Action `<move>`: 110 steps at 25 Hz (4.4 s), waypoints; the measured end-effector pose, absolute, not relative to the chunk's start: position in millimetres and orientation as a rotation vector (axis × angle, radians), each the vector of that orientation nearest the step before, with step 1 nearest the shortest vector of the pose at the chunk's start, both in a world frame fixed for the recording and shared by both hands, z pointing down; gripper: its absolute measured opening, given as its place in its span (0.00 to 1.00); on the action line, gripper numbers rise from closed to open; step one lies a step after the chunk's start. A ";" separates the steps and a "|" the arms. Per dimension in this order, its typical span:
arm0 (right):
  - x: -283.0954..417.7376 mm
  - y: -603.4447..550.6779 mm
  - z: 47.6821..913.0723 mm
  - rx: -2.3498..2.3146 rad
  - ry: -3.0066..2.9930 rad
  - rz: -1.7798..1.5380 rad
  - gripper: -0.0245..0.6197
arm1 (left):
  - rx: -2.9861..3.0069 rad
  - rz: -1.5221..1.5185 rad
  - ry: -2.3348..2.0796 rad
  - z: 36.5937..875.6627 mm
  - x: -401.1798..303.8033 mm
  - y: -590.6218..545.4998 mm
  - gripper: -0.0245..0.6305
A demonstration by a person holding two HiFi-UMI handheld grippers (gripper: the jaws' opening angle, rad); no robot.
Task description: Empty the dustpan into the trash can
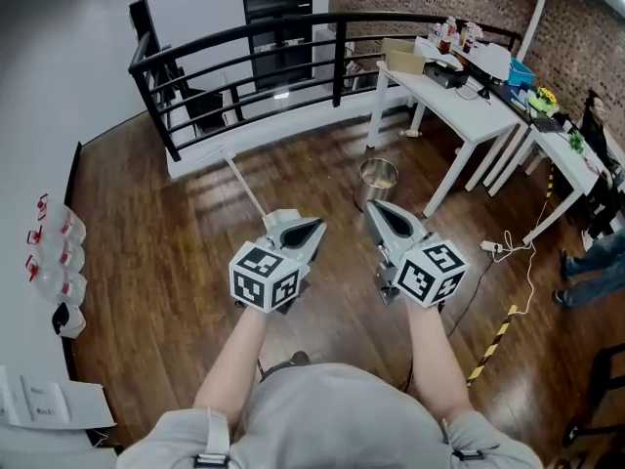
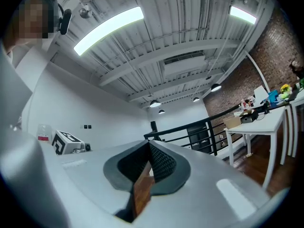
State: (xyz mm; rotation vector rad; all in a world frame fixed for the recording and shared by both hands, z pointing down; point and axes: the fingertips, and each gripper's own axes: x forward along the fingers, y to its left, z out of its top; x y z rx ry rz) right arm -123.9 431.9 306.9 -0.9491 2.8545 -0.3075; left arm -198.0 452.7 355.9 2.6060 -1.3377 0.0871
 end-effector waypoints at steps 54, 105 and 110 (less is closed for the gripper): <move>-416.4 114.3 400.3 -0.583 3.144 -0.482 0.04 | 1.993 0.286 -1.866 585.8 -580.2 139.0 0.08; -378.7 53.9 406.4 -1.121 2.991 -0.542 0.04 | 2.223 0.384 -1.837 532.3 -604.1 19.9 0.35; -369.2 49.0 400.2 -1.147 2.951 -0.527 0.04 | 2.334 0.311 -1.807 483.1 -584.1 12.3 0.35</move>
